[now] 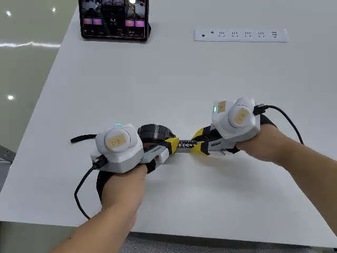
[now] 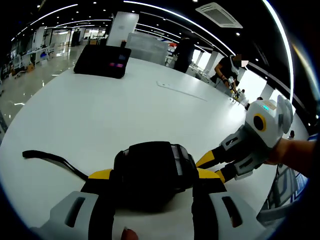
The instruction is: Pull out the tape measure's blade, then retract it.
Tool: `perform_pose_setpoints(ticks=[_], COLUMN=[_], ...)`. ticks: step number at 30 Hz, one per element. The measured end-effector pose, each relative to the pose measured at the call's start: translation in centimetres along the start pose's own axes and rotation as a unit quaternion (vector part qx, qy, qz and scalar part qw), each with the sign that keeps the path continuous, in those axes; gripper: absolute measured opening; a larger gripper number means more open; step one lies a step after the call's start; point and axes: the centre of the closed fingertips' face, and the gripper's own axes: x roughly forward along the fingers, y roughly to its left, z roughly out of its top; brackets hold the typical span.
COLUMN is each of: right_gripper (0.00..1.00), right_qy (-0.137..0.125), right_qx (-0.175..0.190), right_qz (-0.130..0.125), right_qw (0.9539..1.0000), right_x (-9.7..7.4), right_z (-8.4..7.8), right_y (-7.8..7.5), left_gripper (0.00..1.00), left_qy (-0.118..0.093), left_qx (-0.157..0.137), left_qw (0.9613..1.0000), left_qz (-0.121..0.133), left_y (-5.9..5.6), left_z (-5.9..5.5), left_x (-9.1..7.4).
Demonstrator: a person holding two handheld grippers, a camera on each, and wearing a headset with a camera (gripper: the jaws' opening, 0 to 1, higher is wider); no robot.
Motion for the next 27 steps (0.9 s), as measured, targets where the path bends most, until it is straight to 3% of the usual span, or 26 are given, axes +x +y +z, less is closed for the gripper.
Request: perform_pose_setpoints(ticks=[27], right_gripper=[0.11], right_qy=[-0.016], right_qx=[0.003], right_qz=[0.010], right_qw=[0.9998], right_x=[1.9], right_z=[2.1], right_y=[0.3], left_gripper=[0.57], left_qy=[-0.001], left_qx=[-0.010], left_qw=[0.9999], left_qz=[-0.005], left_y=[0.2], left_z=[0.1], left_x=[0.0])
